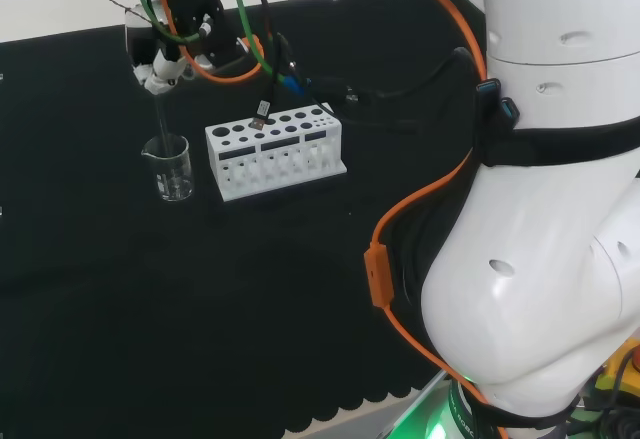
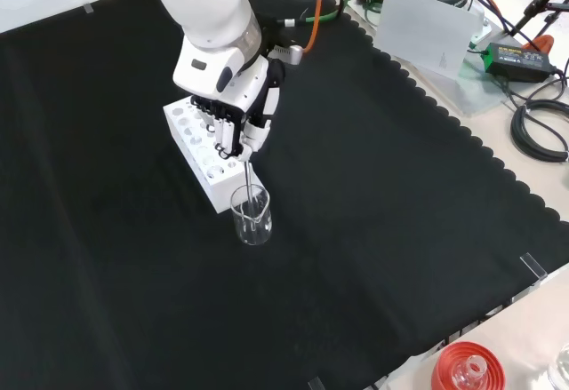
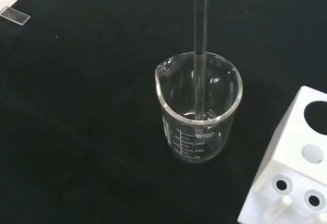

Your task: Stir in the beaker to the left of the white test tube rack with the glass rod.

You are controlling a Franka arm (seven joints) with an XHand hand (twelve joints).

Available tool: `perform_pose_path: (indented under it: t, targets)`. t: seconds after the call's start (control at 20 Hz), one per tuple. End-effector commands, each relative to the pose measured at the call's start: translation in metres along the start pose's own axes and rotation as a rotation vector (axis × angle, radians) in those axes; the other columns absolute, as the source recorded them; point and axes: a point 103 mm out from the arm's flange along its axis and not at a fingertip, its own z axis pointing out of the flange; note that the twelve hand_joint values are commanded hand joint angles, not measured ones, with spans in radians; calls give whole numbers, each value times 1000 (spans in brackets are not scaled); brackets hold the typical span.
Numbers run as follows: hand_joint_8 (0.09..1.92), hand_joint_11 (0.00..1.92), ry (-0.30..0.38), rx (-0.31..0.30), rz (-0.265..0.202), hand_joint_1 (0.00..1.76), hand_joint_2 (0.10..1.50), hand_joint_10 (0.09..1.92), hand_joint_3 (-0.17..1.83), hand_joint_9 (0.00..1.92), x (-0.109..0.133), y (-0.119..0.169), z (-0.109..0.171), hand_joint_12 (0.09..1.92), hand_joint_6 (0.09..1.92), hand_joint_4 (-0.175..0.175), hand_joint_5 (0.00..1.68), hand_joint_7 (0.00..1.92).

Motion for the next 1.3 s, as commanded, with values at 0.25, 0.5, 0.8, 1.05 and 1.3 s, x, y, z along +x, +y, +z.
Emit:
perform_pose_path:
  t: [0.25, 0.5, 0.8, 1.05, 1.3]
  targets:
    - [1117, 1520, 5, -28, 15, 1283, 1113, 571, 0, 1659, -25, 16, -20, 722, 852, -175, 903, 1092]
    - [1118, 1520, -11, -25, 53, 1283, 1113, 571, 0, 1659, -37, 2, -22, 722, 852, -175, 903, 1092]
    - [1118, 1520, -17, -25, 73, 1283, 1114, 571, 0, 1659, -39, -12, -25, 723, 852, -175, 903, 1092]
    - [1118, 1520, -5, -23, 72, 1283, 1114, 571, 0, 1659, -42, -21, -23, 723, 852, -175, 903, 1092]
    - [1118, 1520, -35, -18, 72, 1283, 1113, 570, 0, 1660, -20, -28, -24, 723, 852, -175, 903, 1092]
